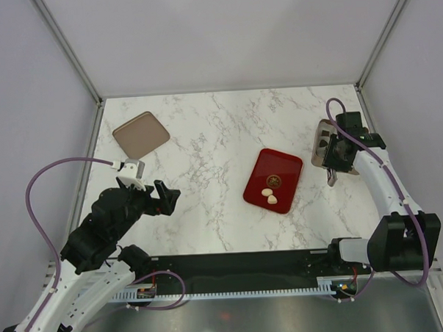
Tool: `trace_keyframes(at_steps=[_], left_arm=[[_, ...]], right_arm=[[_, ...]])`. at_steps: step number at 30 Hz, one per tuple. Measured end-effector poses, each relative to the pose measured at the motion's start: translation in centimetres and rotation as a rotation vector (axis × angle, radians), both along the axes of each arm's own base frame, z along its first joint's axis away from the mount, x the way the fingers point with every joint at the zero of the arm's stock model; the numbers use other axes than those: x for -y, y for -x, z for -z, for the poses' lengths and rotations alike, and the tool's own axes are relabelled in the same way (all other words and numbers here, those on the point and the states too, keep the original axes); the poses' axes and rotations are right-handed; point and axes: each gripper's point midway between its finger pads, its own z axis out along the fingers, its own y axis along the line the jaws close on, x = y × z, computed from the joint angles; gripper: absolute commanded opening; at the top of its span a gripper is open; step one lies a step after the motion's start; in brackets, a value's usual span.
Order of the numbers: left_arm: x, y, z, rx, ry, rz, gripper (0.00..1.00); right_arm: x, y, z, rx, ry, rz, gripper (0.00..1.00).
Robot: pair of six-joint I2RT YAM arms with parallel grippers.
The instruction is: Pack the chocolate
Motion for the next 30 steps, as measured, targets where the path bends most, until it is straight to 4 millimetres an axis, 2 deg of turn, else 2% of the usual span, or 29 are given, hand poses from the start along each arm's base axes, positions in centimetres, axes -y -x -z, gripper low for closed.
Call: trace_keyframes(at_steps=[13,17,21,24,27,30], left_arm=[[0.0,0.0,0.0,0.000,0.000,0.000,1.00],[0.0,0.0,0.0,0.000,0.000,0.000,1.00],[0.0,0.0,0.0,-0.001,-0.001,0.000,1.00],[0.0,0.0,0.0,-0.001,0.000,0.000,1.00],[0.0,0.0,0.0,-0.001,0.000,0.000,1.00],[0.0,0.0,0.0,-0.001,-0.001,0.000,1.00]], right_arm=[[0.0,0.2,-0.5,-0.002,0.002,0.000,0.44],[-0.2,-0.1,-1.7,0.021,-0.008,-0.006,0.44],[-0.4,-0.6,-4.1,0.079,-0.018,-0.018,0.44],[-1.1,-1.0,-6.2,0.137,-0.046,-0.052,0.44],[-2.3,-0.8,-7.2,0.170,-0.074,-0.102,0.44],[-5.0,0.0,-7.5,0.168,-0.085,-0.203,0.45]])
